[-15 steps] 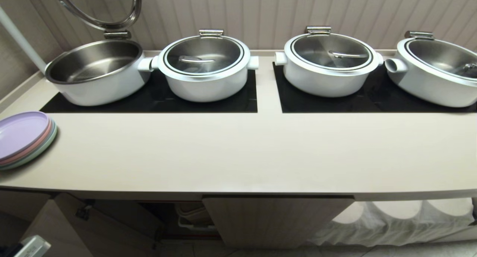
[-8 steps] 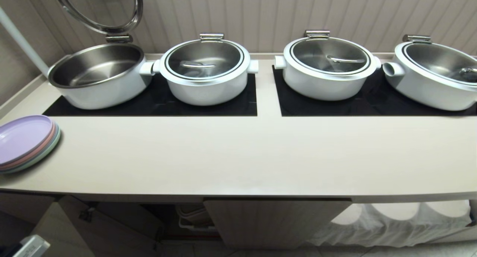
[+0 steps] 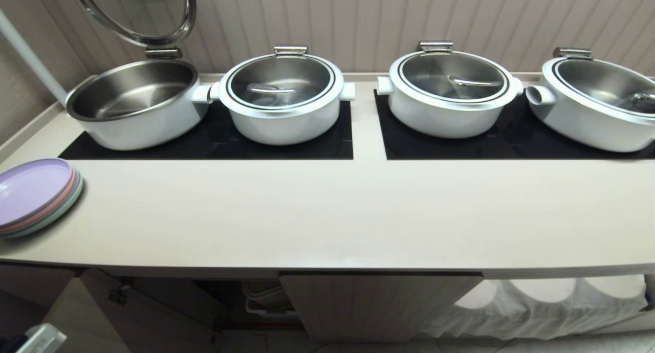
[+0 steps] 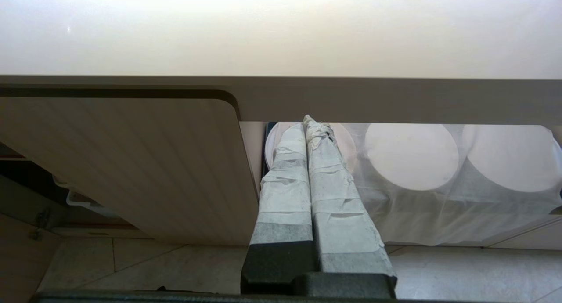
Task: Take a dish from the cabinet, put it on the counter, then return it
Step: Place it on the table
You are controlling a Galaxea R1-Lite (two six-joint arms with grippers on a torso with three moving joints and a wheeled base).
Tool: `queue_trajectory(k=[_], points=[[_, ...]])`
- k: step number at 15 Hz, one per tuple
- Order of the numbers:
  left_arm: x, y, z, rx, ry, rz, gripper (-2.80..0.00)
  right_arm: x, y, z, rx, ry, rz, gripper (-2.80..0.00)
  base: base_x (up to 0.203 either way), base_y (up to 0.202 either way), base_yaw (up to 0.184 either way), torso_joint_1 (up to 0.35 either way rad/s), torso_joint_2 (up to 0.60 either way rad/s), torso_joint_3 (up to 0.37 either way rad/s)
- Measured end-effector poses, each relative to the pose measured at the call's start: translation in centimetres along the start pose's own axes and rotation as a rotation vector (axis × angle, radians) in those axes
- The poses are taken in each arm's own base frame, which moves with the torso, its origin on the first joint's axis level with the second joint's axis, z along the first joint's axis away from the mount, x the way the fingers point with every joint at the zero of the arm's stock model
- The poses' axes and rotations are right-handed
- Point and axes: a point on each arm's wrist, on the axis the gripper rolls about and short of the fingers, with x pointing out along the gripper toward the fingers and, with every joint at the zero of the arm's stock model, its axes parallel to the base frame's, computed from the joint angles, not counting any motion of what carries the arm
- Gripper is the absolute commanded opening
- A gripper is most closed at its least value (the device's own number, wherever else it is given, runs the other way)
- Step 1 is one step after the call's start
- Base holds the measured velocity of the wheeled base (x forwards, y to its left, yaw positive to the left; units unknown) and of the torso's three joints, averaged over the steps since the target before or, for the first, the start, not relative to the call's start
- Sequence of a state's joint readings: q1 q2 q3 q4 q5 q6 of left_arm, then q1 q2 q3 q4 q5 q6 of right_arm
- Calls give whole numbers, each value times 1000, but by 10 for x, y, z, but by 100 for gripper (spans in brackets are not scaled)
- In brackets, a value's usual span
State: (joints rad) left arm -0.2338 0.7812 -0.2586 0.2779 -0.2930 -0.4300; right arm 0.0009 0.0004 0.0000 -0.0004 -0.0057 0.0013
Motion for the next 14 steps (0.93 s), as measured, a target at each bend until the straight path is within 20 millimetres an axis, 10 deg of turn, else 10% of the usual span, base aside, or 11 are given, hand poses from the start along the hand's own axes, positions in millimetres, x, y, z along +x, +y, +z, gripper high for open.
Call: queue_trajectory(k=[14], points=[[-9, 4, -14, -11, 37, 34, -280, 0, 0, 0, 0, 0, 0, -280, 0, 0, 0, 0, 0, 0]])
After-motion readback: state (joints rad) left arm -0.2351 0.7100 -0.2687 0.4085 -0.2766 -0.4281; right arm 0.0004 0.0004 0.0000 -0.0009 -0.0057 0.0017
